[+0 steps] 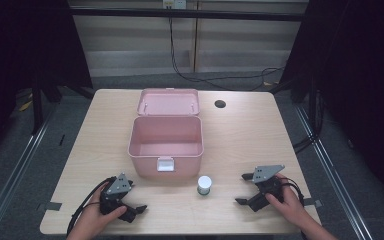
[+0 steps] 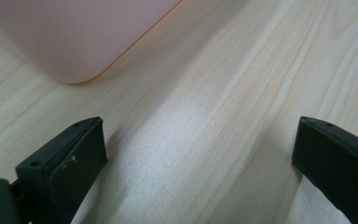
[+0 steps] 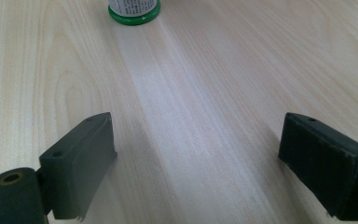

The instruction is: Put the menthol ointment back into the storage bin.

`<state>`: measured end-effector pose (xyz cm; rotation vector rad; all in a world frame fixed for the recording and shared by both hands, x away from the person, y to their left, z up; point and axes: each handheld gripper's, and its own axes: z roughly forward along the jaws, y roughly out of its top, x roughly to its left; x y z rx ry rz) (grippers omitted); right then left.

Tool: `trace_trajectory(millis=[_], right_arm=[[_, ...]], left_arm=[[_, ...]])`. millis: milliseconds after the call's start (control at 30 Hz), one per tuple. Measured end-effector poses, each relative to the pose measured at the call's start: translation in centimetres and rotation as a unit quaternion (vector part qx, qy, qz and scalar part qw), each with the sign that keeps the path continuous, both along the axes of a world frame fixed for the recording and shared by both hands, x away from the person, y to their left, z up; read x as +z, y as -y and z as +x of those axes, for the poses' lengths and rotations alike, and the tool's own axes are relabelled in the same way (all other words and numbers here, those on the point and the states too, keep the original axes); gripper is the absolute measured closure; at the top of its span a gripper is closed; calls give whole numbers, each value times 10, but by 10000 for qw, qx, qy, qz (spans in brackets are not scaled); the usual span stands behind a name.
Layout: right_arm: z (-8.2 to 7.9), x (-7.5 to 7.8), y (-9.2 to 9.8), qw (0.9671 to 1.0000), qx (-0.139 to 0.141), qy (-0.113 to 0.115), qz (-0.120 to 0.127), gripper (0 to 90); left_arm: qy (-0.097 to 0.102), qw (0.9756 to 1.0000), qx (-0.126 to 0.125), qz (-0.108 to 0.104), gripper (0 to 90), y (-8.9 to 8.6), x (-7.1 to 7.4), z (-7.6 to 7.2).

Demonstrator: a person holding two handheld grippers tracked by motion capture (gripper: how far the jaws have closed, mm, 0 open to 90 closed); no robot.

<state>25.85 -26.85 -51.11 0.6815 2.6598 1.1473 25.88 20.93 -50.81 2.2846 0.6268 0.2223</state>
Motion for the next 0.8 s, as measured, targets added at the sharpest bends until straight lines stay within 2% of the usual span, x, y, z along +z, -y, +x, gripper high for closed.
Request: trace_trajectory(millis=[333, 367, 400, 433, 467, 500, 567, 600, 633, 667, 700, 767, 800], right_arm=[[1, 1, 0, 10000, 59, -31, -11, 103], [1, 4, -4, 9996, -35, -134, -230, 104], [2, 7, -6, 9992, -77, -198, -348, 113], [2, 7, -6, 9992, -77, -198, -348, 113], [1, 13, -12, 9971, -110, -365, -656, 145], [1, 17, -15, 9955, -127, -485, -804, 146], [1, 21, -21, 9931, -42, -802, -849, 168], [1, 21, -21, 9931, -42, -802, -849, 168], [1, 23, -25, 9917, 1, -826, -985, 192], [-1, 28, -37, 9877, 191, -1008, -1176, 242], [-1, 30, -43, 9856, 250, -1065, -1291, 243], [-1, 34, -54, 9822, 357, -1248, -1360, 255], [-1, 34, -54, 9822, 357, -1248, -1360, 255]], left_arm=[[2, 10000, -1, -2, 22, 0, 0, 0], [2, 10000, -2, -2, 22, 0, 0, 0], [1, 10000, -1, -1, 22, 0, 0, 0], [1, 10000, -1, -1, 22, 0, 0, 0], [1, 10000, 1, 1, 22, 0, 0, 0], [2, 10000, 1, 1, 22, 0, 0, 0], [3, 10000, 0, -2, 22, 0, 0, 0], [3, 10000, 0, -2, 22, 0, 0, 0], [2, 10000, 2, 1, 22, 0, 0, 0], [1, 10000, 4, 0, 22, 0, 0, 0], [2, 10000, 2, 2, 22, 0, 0, 0], [2, 10000, 1, 2, 22, 0, 0, 0], [3, 10000, -1, 0, 22, 0, 0, 0]])
